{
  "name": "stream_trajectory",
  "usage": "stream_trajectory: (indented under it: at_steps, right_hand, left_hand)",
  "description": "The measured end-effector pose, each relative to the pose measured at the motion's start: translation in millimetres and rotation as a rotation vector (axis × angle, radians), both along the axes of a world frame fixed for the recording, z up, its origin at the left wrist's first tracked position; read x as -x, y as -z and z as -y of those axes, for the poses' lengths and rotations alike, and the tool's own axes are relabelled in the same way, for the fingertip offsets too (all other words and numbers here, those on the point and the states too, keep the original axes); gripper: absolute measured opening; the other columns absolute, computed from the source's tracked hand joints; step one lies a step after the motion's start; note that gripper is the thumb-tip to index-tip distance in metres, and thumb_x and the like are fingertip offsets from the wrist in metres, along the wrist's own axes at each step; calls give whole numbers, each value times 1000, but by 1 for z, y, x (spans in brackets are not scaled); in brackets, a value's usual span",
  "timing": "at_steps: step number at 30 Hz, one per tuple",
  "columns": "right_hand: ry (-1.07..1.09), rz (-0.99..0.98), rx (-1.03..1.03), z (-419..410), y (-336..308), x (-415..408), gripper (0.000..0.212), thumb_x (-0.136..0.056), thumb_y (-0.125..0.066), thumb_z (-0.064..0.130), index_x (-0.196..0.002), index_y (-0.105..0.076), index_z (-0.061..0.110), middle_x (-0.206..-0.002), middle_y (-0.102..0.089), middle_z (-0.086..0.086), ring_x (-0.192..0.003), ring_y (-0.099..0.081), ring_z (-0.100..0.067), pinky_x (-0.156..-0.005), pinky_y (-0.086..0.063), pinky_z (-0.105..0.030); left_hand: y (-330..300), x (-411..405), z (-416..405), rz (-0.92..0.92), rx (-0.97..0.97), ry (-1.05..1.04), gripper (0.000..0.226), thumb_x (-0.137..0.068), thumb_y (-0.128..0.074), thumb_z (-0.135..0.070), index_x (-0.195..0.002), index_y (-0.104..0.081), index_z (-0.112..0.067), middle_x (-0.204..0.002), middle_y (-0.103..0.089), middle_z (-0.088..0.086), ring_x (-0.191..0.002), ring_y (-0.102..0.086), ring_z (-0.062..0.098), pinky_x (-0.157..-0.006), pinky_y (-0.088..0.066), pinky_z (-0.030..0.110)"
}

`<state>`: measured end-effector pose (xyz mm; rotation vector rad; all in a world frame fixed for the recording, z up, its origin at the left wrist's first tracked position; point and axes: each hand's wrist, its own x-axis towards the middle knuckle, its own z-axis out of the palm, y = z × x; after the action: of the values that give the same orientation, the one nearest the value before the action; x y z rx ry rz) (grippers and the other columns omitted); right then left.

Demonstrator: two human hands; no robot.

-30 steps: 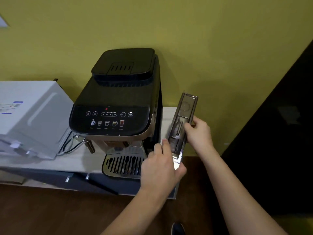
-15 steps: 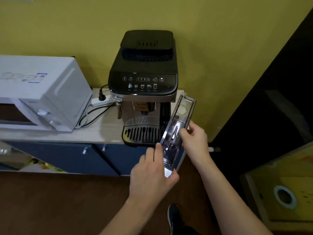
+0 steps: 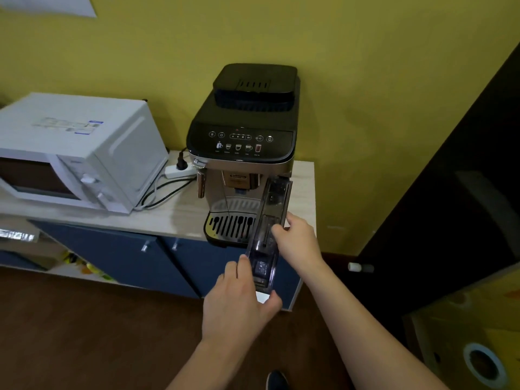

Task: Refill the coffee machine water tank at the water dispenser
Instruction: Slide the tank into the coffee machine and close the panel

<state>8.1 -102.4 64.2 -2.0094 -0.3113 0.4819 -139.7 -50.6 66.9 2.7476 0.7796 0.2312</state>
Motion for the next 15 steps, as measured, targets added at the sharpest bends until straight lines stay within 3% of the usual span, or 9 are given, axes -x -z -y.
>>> stream_trajectory:
  at_steps: [4, 7, 9, 10, 13, 15]
  right_hand:
    - [-31, 11, 70, 1, -6, -12, 13, -91, -53, 21, -86, -65, 17, -78, -68, -4, -66, -63, -18, -53, -42, -26]
    - [-61, 5, 104, 2, -9, -22, 16, -91, -53, 23, -85, -61, 11, -78, -66, -7, -71, -67, -25, -59, -56, -35]
    - [-74, -13, 104, 2, -13, -28, 16, -92, -52, 22, -91, -59, 7, -80, -66, -8, -75, -69, -29, -71, -61, -45]
    - [-75, -23, 103, 1, -15, -30, 21, -93, -52, 22, -104, -62, 7, -82, -64, -6, -77, -70, -30, -75, -60, -47]
    - [-90, -28, 131, 0, -21, -37, 34, -95, -50, 22, -123, -59, 5, -84, -60, -5, -81, -69, -31, -77, -59, -43]
    - [-104, -20, 140, -1, -23, -43, 21, -95, -49, 21, -108, -61, 10, -77, -60, -5, -78, -69, -30, -74, -59, -42]
  left_hand:
    - [-7, -8, 6, -10, -15, -49, 76, -79, -50, -65, -140, -36, -22, -117, -51, -7, -103, -56, 10, -75, -49, 22]
    - [-16, -15, 12, -19, -30, -56, 67, -79, -52, -62, -132, -40, -22, -114, -51, -7, -101, -56, 11, -72, -47, 22]
    - [-20, -20, 13, -15, -29, -61, 61, -79, -54, -61, -126, -43, -22, -112, -51, -6, -98, -56, 11, -69, -42, 21]
    - [-22, -23, 12, -14, -27, -63, 60, -79, -55, -60, -125, -44, -22, -112, -52, -6, -97, -56, 11, -68, -40, 21]
    - [-23, -32, 10, -21, -15, -76, 59, -79, -56, -59, -125, -44, -22, -113, -54, -5, -98, -56, 13, -68, -38, 22]
    - [-24, -38, 10, -24, -10, -87, 61, -80, -57, -58, -128, -44, -21, -115, -54, -3, -100, -57, 14, -69, -38, 23]
